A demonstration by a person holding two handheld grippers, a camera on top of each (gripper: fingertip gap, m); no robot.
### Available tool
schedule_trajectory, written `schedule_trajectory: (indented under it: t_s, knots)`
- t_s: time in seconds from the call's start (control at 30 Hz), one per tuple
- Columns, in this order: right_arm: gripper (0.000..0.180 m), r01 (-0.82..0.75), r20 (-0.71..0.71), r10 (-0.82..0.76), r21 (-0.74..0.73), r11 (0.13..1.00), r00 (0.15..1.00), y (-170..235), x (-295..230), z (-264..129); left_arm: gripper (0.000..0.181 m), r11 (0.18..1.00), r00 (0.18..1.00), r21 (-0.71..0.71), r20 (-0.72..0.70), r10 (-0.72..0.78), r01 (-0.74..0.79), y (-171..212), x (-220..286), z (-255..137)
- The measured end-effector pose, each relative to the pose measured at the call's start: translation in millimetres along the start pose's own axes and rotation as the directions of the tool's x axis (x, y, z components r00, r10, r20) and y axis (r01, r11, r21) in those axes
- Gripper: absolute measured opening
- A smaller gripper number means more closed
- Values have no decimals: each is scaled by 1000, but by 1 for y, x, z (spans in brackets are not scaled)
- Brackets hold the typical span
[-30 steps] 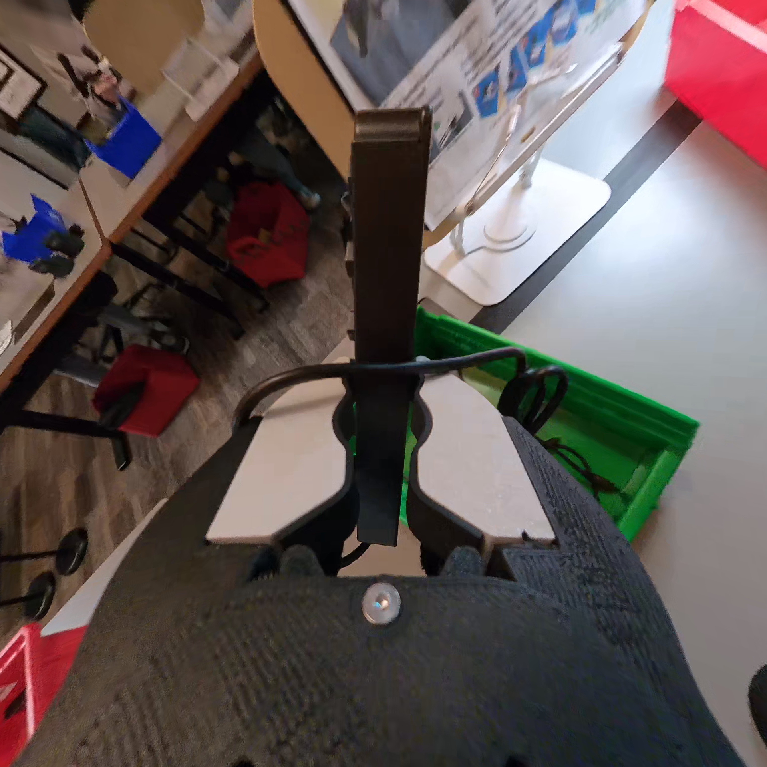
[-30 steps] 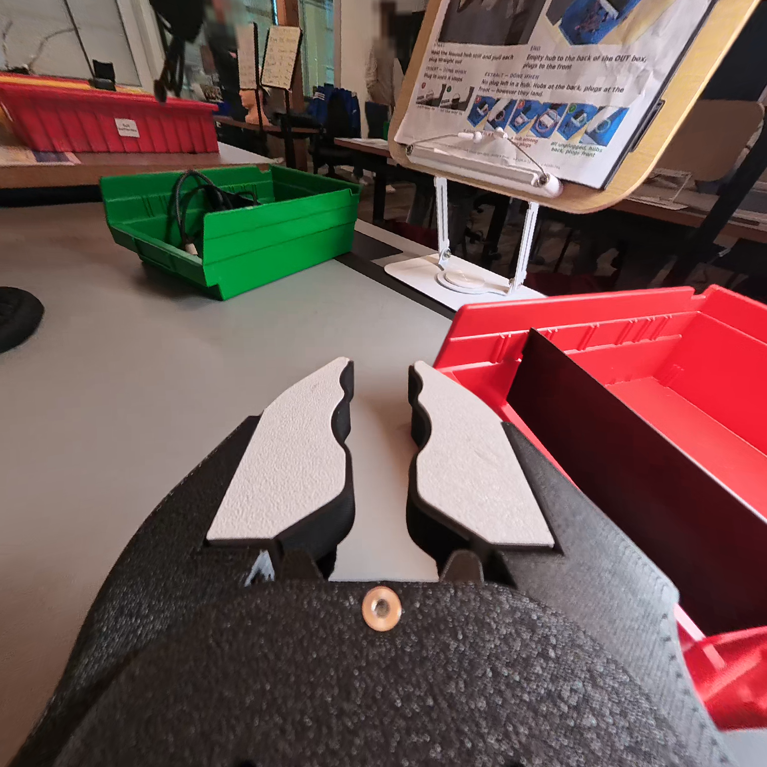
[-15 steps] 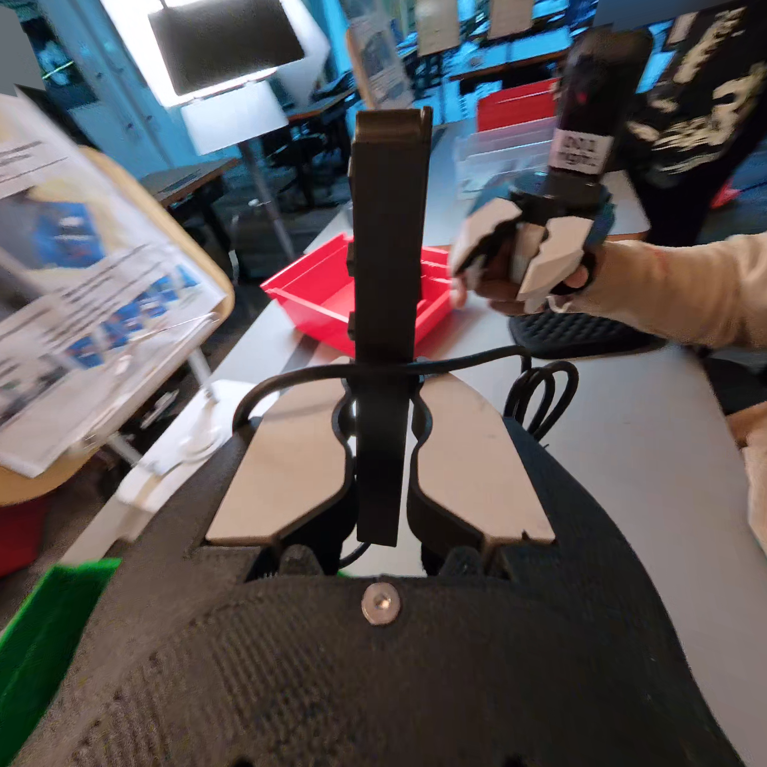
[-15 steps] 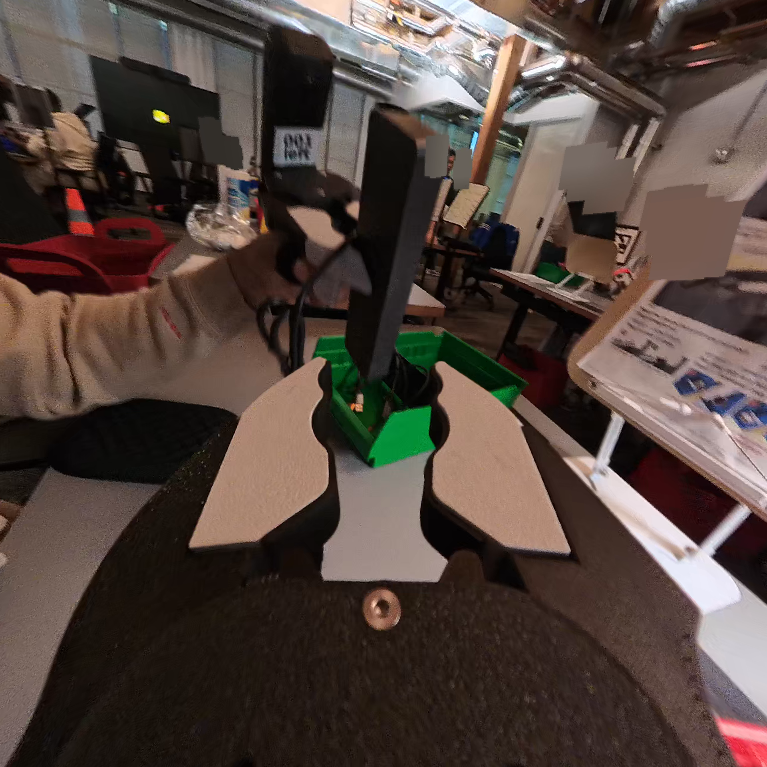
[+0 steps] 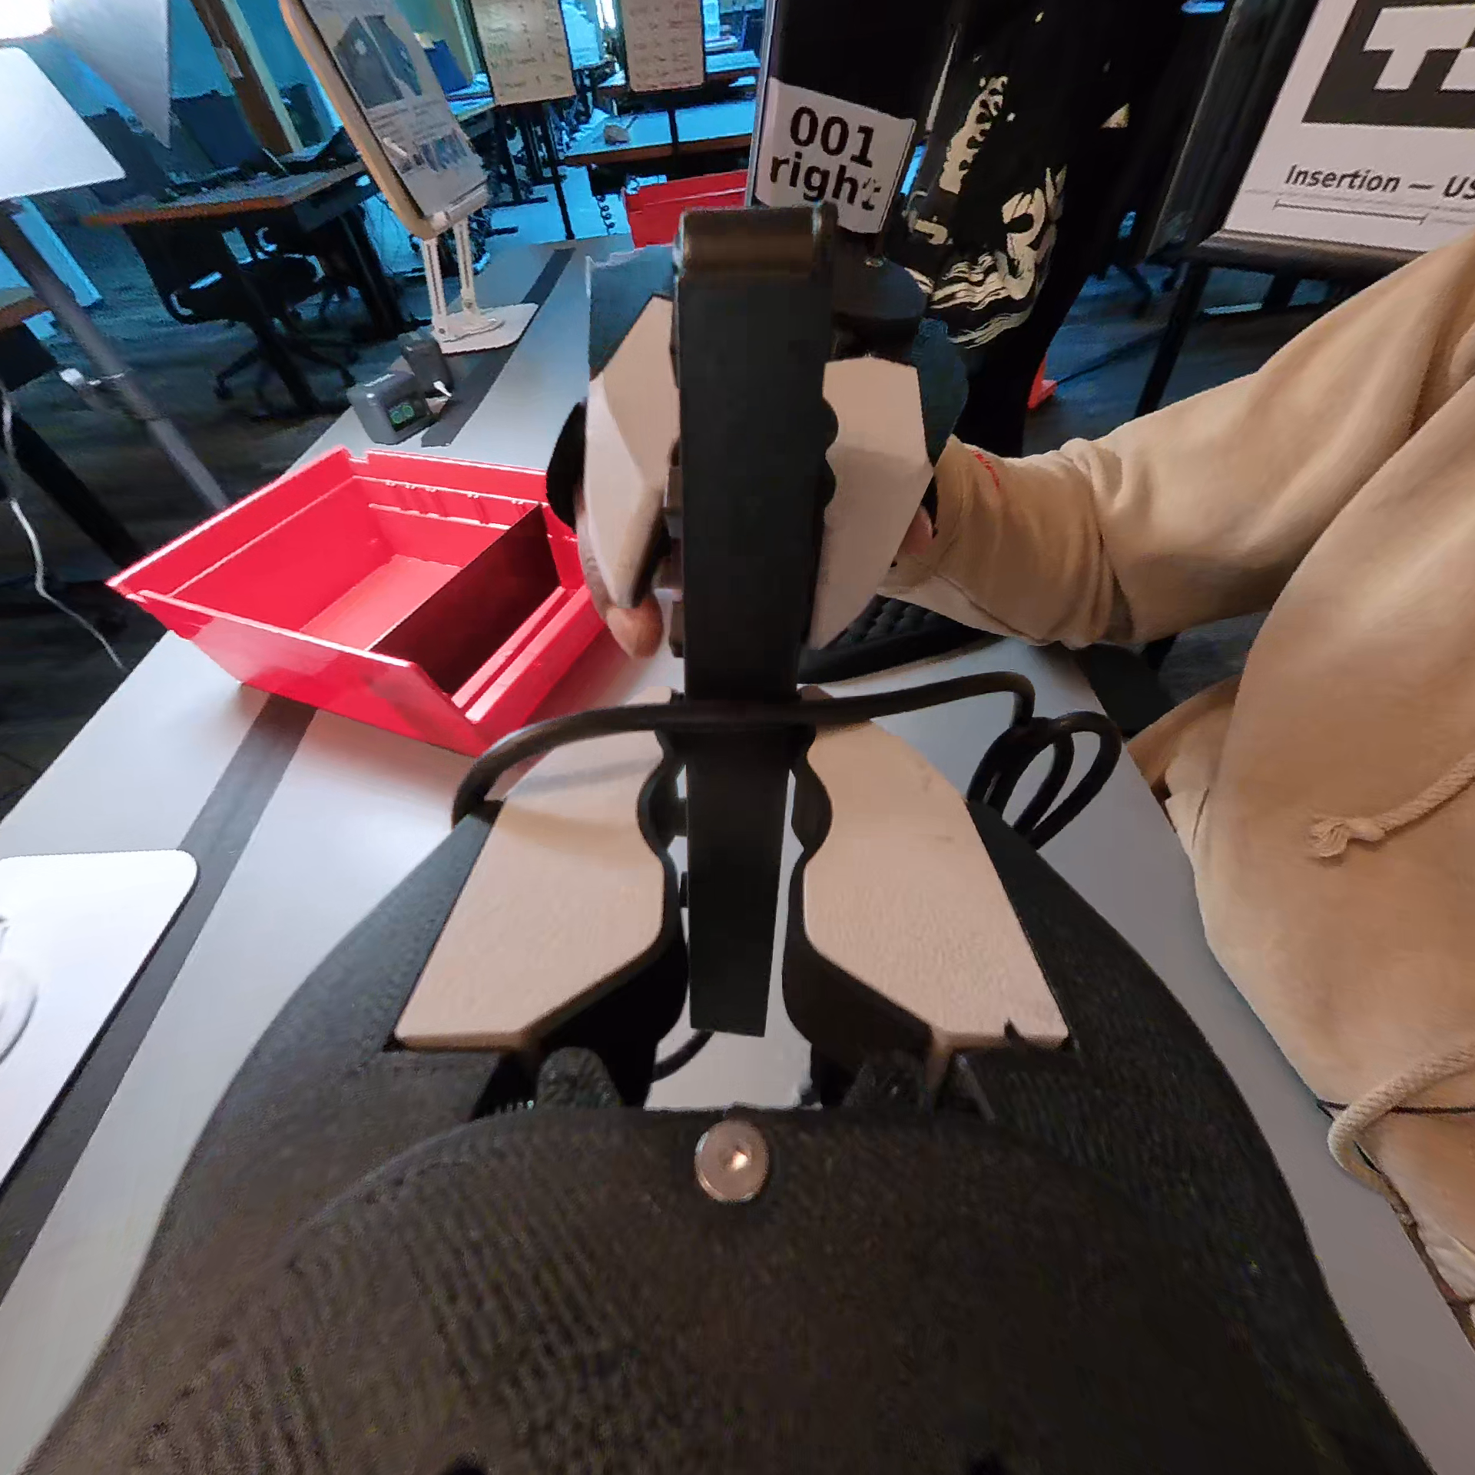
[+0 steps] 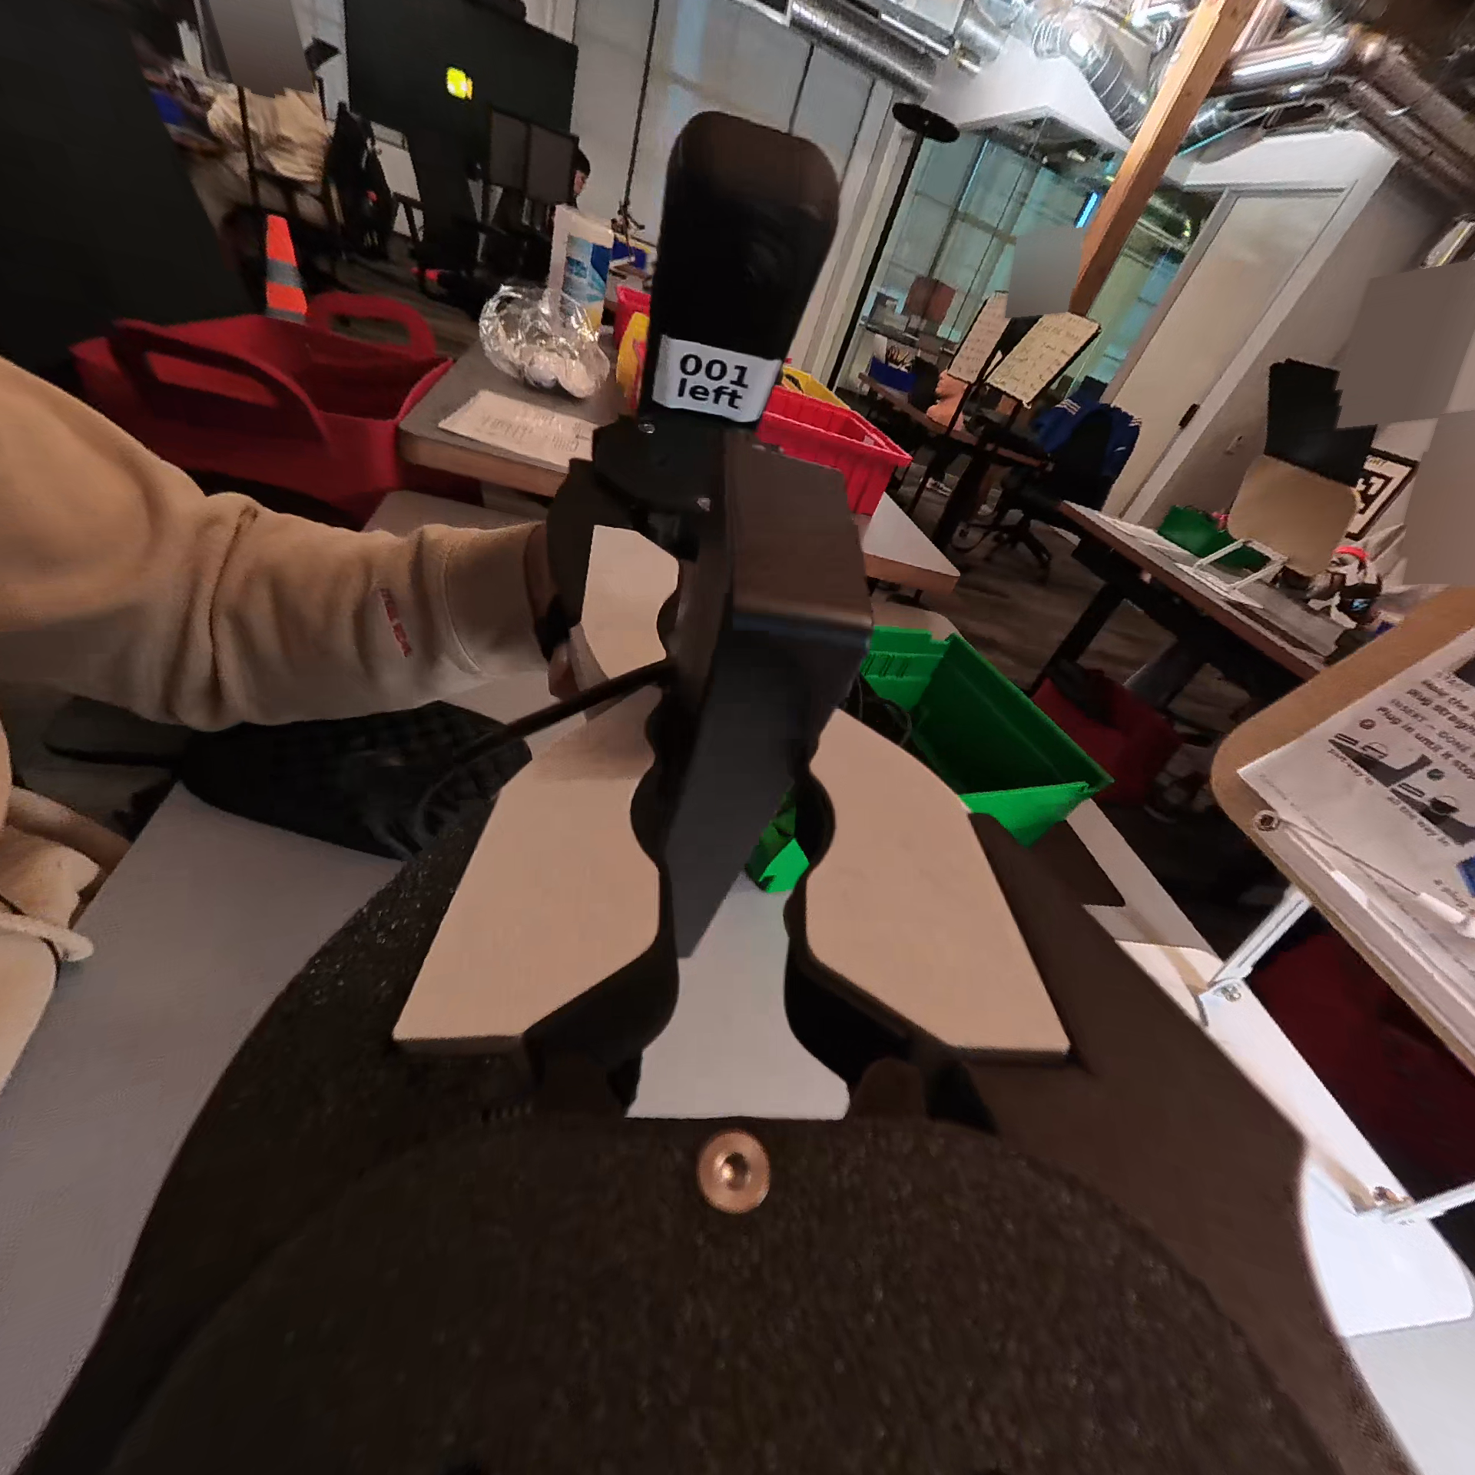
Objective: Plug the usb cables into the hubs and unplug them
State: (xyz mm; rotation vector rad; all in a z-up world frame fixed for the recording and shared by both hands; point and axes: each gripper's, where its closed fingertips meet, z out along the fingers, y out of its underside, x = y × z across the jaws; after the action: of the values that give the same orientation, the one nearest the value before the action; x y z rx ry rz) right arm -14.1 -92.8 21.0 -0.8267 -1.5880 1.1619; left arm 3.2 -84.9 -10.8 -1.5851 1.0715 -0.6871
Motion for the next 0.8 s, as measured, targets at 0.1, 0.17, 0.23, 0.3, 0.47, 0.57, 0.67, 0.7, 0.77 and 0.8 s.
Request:
schedule_trajectory:
  t_s: [0.1,0.17,0.23,0.3,0.47,0.57,0.67,0.7,0.77,0.8]
  knots:
    - [26,61,-8,-62,-12,998,998,0,-1,-2,25,1000,1000,9,14,17,-17,0,-1,2]
    - [26,119,-31,-120,-16,993,992,-3,0,-4,26,999,1000,34,26,13,-14,-2,-3,2]
    - [26,189,-91,-194,-55,980,977,-3,7,-9,29,998,998,54,55,-14,11,-2,-11,-3]
    - [25,239,-148,-254,-109,965,956,-1,16,-15,35,994,996,89,69,-61,55,-5,-19,-14]
    - [24,345,-336,-414,-247,906,846,1,50,-36,36,995,973,93,225,-57,37,-10,-39,-37]
    - [24,407,-372,-527,-355,842,764,10,61,-38,36,991,970,126,231,-69,41,-22,-35,-38]
    - [24,469,-347,-634,-452,759,692,21,61,-29,38,989,965,138,252,-80,46,-32,-30,-32]
    - [24,490,-341,-669,-480,728,660,23,61,-26,40,990,963,131,256,-88,56,-33,-27,-28]
    - [24,517,-316,-743,-559,648,590,30,63,-22,52,990,953,117,283,-112,81,-34,-26,-18]
    - [24,521,-314,-762,-580,626,567,32,64,-20,55,989,945,110,303,-125,96,-32,-27,-13]
